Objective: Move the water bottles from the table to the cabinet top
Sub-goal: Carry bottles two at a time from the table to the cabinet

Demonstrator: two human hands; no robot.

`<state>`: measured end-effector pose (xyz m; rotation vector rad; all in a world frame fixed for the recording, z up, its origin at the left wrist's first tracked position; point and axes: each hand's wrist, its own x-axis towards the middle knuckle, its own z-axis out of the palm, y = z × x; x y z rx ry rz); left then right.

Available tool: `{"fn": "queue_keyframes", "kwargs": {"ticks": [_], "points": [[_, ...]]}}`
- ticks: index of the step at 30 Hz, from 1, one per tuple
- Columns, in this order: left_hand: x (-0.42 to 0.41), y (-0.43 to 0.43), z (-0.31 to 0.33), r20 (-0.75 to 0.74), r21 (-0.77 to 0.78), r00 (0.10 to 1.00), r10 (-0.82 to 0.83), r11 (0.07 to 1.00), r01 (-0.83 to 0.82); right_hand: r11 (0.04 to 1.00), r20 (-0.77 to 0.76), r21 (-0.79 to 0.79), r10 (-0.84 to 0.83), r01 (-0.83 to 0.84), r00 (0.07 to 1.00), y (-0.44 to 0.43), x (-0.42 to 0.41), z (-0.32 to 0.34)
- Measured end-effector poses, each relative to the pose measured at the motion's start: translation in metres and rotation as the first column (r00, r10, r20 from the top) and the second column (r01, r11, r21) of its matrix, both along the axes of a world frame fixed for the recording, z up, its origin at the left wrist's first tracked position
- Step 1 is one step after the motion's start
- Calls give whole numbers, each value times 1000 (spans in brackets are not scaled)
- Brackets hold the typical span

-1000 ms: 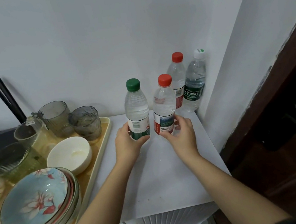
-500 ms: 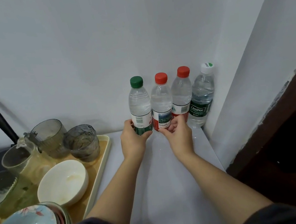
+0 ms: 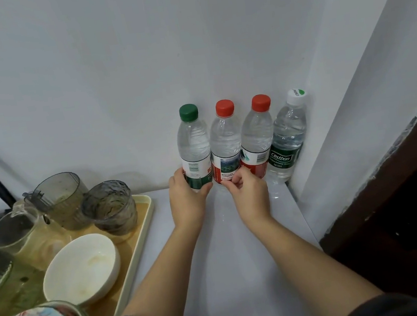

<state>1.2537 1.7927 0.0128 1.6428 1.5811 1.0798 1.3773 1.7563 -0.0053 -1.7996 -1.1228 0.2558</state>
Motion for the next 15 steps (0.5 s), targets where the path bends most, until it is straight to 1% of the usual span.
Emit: {"fn": "queue_keyframes", "kwargs": {"ticks": [3, 7, 10, 11, 12, 13, 15], "points": [[0, 0, 3, -8, 1, 1000, 0, 1000, 0, 1000, 4, -10, 0, 0, 1000, 1, 1, 0], [-1, 1, 4, -7, -10, 1000, 5, 1000, -5, 1000, 23, 17, -14, 13, 1000, 1, -1, -1], [-1, 0, 6, -34, -33, 999, -7, 999, 5, 1000, 25, -21, 11, -10, 1000, -3, -2, 6], [-2, -3, 7, -71, -61, 997, -14, 998, 9, 998, 45, -57, 29, -27, 999, -7, -2, 10], [-5, -8, 7, -144, -85, 989, -21, 996, 9, 992, 87, -121, 52, -42, 995, -14, -1, 13], [-8, -15, 6, -247, -94, 969, -29, 996, 6, 976, 150, -211, 83, -50, 985, -23, 0, 18], [-20, -36, 4, -470, -65, 882, -38, 998, 8, 920, 295, -391, 167, -41, 941, -45, 2, 25]]}}
